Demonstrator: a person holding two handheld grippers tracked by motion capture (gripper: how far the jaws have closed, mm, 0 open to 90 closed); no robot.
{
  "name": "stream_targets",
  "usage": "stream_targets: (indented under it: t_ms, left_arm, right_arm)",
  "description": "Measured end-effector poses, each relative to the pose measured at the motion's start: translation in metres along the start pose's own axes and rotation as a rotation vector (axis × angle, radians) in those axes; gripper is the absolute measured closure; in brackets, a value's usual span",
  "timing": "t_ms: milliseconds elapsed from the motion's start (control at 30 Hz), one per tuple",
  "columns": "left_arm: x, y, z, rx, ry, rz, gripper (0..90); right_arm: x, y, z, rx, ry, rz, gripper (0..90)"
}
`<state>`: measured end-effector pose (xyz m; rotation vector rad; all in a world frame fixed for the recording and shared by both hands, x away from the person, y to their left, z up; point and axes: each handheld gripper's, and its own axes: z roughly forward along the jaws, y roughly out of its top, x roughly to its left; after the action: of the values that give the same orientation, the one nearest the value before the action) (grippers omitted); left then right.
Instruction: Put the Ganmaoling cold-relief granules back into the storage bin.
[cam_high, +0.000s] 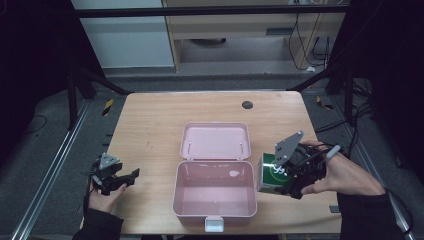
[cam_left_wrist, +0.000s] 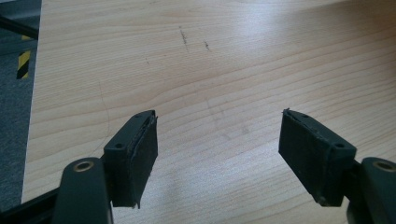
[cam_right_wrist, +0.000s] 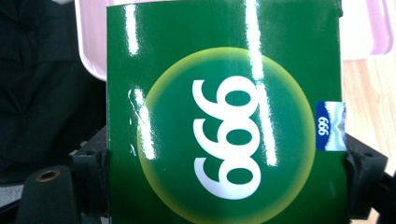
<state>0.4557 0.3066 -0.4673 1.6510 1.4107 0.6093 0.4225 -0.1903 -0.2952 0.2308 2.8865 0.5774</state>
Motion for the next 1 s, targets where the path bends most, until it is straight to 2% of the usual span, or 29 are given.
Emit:
stream_targets:
  t_ms: [367,600,1000]
  left_arm:
    - [0.000,0.000,0.000,-0.002,-0.001,-0.002,27.5]
    - [0.001,0.000,0.000,-0.001,0.000,0.001,27.5]
    - [0.002,0.000,-0.001,-0.002,0.002,0.000,27.6]
  right_arm:
    - [0.003,0.031,0.002,-0.023,0.018,-0.054,16.0]
    - [0.004,0.048,0.014,-0.039,0.038,-0.084,16.0]
    - [0.004,0.064,0.040,-0.051,0.066,-0.097,16.0]
